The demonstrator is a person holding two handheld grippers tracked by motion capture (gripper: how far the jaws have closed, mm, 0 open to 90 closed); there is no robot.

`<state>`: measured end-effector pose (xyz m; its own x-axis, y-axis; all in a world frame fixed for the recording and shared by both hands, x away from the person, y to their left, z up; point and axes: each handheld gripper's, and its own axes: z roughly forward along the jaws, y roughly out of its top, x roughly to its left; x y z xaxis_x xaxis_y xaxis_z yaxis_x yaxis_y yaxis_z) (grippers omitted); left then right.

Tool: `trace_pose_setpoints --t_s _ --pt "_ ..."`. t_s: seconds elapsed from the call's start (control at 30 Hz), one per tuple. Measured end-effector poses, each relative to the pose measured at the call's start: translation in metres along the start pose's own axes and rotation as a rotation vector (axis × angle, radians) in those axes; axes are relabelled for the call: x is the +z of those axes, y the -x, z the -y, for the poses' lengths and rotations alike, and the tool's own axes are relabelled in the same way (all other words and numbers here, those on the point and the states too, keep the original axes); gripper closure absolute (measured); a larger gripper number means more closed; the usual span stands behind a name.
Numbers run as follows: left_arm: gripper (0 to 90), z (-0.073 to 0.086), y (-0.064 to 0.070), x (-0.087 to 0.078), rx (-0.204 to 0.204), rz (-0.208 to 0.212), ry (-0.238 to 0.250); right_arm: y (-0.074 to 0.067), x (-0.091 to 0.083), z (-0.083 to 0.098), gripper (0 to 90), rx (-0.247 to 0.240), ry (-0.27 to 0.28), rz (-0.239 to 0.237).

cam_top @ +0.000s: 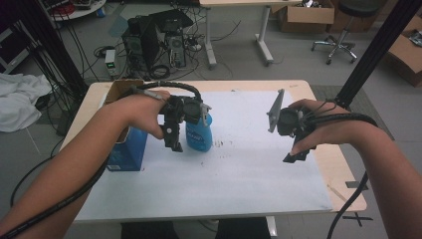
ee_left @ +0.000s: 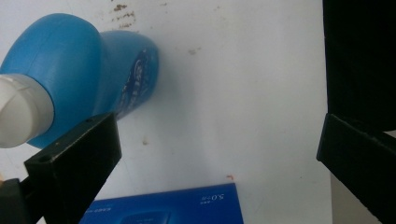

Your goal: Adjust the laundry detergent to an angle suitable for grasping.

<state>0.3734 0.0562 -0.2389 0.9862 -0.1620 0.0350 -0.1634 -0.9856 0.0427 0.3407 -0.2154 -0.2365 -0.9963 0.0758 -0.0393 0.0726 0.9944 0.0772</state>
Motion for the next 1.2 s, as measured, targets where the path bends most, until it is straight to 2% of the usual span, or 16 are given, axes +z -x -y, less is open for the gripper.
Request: trace_pose_setpoints --t_s 0.13,0.23,0.37,0.43,0.53,0.97,1.2 --pt "0.3 -0.0008 -0.0001 0.0009 0.002 0.000 -0.011 0.0016 0.0009 0.0012 16.2 0.004 -0.008 0.002" --pt "0.3 -0.0017 0.0013 0.0002 0.001 0.003 0.007 0.0013 -0.0011 0.0018 16.0 0.007 -0.001 0.004" --pt "0.3 -0.0030 0.0020 0.0010 0.009 -0.001 -0.016 0.0009 -0.0007 0.0032 15.9 0.021 -0.001 0.007" --pt "0.4 -0.0032 0.0042 0.0006 0.008 0.002 0.000 0.0003 -0.0008 0.0035 15.7 0.027 0.005 0.006" --pt "0.4 -0.0030 0.0053 0.0021 0.011 0.005 -0.002 -0.0009 0.0021 0.0049 16.2 0.037 0.011 -0.007" --pt "0.3 -0.0042 0.0060 0.0018 0.014 0.003 -0.004 -0.0026 -0.0015 0.0044 16.2 0.032 0.013 0.005" --pt "0.4 -0.0021 0.0049 0.0026 0.013 0.005 -0.004 -0.0001 0.0032 0.0056 16.2 0.042 0.023 0.005"
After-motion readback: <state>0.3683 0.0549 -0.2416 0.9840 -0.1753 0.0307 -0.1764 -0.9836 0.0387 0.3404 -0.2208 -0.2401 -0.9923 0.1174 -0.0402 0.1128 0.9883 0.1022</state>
